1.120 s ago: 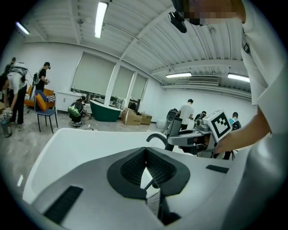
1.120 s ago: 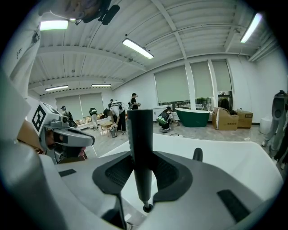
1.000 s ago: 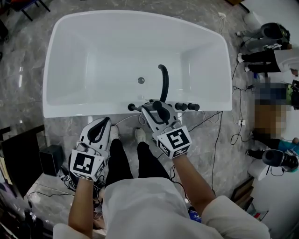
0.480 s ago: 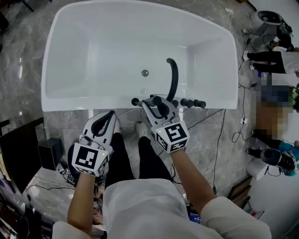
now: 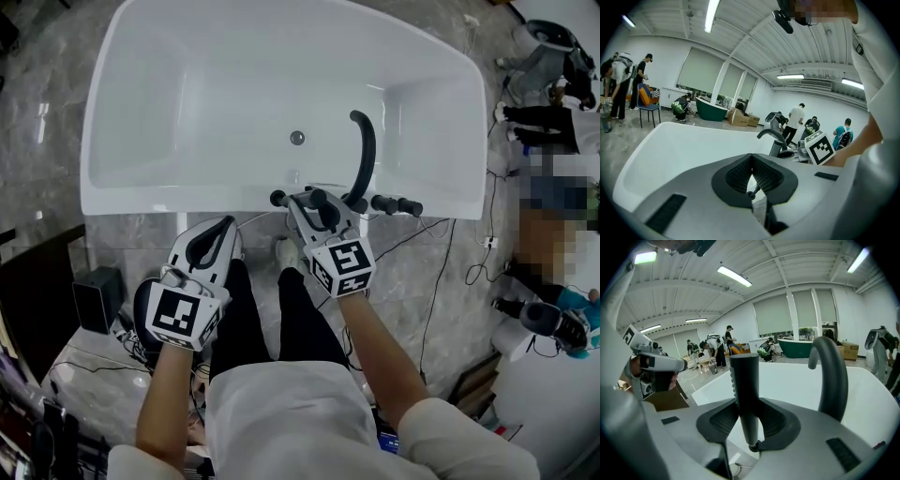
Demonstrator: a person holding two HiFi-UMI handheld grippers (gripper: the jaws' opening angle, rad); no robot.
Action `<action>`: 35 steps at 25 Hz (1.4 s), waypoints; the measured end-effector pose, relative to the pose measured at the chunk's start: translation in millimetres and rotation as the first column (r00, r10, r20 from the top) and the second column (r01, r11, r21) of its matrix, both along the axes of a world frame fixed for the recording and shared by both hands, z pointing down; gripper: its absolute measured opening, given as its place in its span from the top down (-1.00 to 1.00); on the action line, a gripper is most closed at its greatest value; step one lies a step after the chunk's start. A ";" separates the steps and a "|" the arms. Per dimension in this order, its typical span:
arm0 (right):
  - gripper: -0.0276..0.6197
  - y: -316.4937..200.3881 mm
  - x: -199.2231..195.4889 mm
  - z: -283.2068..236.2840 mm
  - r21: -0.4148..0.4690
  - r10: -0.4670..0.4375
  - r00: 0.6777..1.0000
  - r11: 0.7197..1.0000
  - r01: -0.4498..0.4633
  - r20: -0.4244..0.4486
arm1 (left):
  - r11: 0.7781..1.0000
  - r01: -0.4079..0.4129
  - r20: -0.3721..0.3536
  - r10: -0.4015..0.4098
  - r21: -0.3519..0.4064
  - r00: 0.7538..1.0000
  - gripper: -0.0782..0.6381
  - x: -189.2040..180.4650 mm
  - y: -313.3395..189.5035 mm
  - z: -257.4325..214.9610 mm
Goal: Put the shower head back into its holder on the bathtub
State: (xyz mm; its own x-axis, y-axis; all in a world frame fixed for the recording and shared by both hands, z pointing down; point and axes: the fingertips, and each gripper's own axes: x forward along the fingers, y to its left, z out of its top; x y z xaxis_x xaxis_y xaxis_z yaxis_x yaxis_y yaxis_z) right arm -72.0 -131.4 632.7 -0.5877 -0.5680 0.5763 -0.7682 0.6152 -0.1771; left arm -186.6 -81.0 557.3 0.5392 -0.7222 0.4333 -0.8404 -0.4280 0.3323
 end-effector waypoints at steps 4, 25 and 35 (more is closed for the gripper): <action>0.47 1.6 -0.6 15.3 -0.018 0.009 1.000 1.000 -0.009 -0.003 | 1.000 0.009 -0.002 -0.009 -0.003 1.000 0.75 -3.6 -0.2 4.2; 0.47 8.7 1.5 75.0 -0.067 0.029 0.998 0.997 -0.033 -0.054 | 0.999 0.035 0.016 -0.034 -0.038 0.999 0.75 -19.5 -1.6 35.8; 0.47 13.4 3.5 93.8 -0.091 0.032 0.997 0.995 -0.039 -0.076 | 0.998 0.047 0.035 -0.046 -0.040 0.998 0.75 -31.9 -6.0 37.6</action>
